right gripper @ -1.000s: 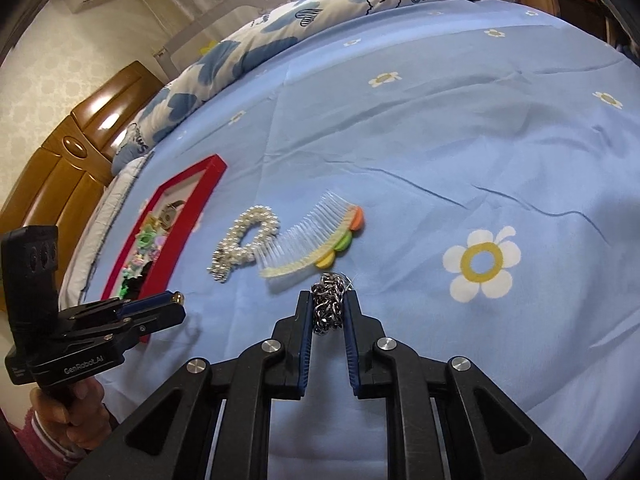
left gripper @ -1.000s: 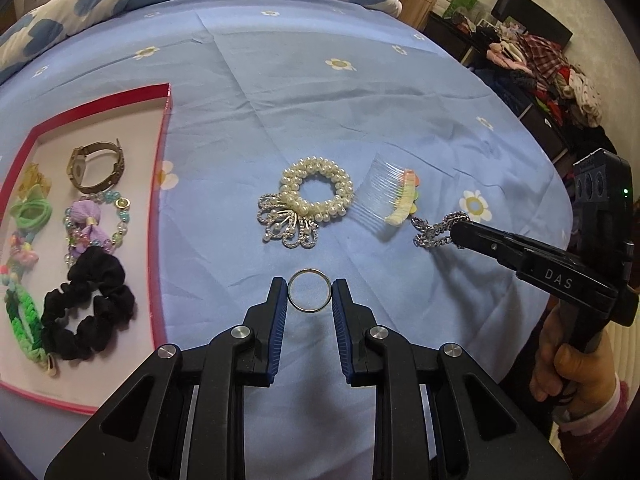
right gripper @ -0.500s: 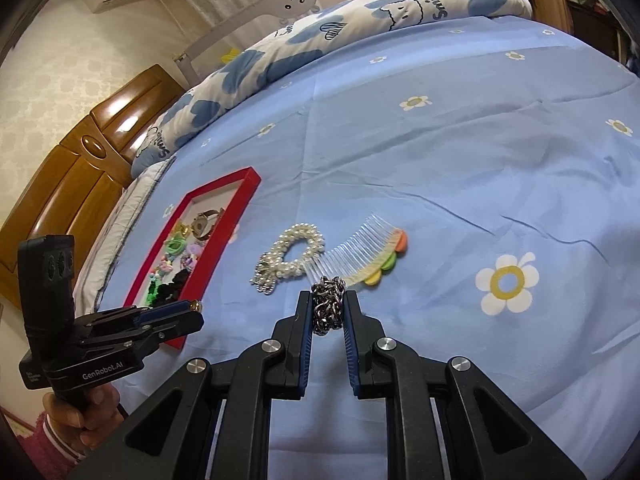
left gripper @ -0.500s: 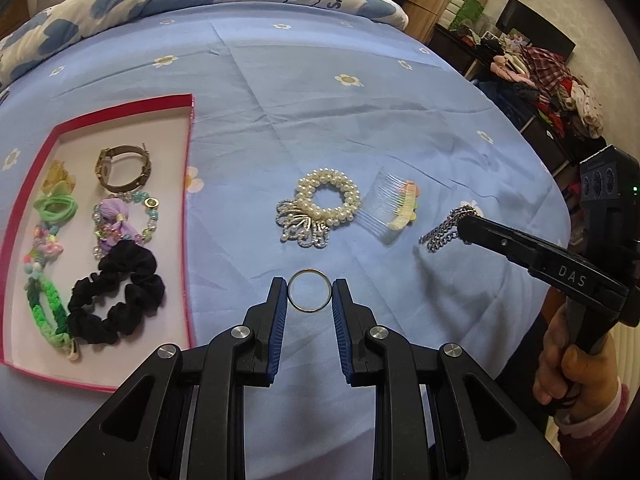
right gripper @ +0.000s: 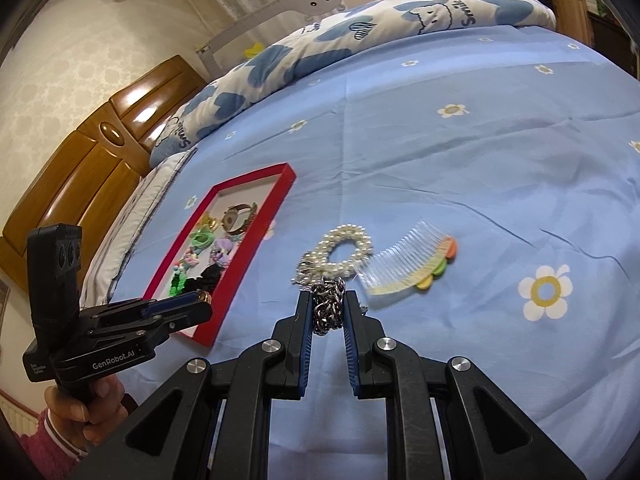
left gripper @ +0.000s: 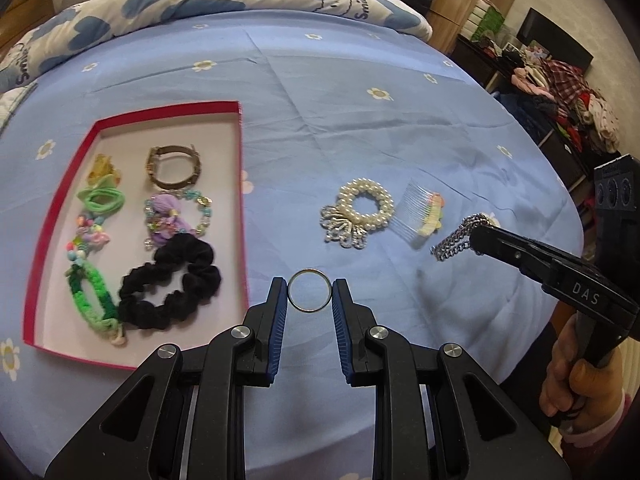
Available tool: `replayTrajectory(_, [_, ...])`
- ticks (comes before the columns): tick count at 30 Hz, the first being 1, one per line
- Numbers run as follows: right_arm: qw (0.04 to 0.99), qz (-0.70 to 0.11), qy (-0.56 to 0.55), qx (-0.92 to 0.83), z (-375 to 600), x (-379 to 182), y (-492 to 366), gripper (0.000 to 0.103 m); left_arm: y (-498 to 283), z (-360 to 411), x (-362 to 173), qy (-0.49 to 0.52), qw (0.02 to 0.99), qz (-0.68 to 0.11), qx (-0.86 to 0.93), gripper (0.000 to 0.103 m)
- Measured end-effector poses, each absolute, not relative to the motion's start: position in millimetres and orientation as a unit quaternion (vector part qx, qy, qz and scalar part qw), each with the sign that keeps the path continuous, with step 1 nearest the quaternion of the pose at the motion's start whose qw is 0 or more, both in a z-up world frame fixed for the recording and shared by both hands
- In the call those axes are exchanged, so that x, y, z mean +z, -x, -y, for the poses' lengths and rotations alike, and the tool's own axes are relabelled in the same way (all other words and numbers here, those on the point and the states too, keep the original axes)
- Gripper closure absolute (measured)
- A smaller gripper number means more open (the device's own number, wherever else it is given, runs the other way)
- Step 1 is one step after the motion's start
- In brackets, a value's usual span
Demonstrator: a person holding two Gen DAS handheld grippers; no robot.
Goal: Organize jewelry
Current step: 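Carry the chain and ring over the tray with both tools, then lower chain and ring into the tray and open both tools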
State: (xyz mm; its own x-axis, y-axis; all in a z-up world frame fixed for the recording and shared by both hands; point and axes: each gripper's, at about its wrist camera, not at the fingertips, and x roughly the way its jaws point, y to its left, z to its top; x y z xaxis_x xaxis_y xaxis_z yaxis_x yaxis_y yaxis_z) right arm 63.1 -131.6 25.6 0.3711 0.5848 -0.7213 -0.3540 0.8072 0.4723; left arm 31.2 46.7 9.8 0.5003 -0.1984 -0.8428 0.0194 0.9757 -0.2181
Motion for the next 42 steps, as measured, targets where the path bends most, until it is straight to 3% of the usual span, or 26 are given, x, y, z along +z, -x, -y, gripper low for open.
replayTrajectory(42, [0.779, -0.469, -0.080, 0.408, -25, 55, -75, 0.089, -13, -191, 18, 0.166, 0.869, -0.461, 0.065, 0.082])
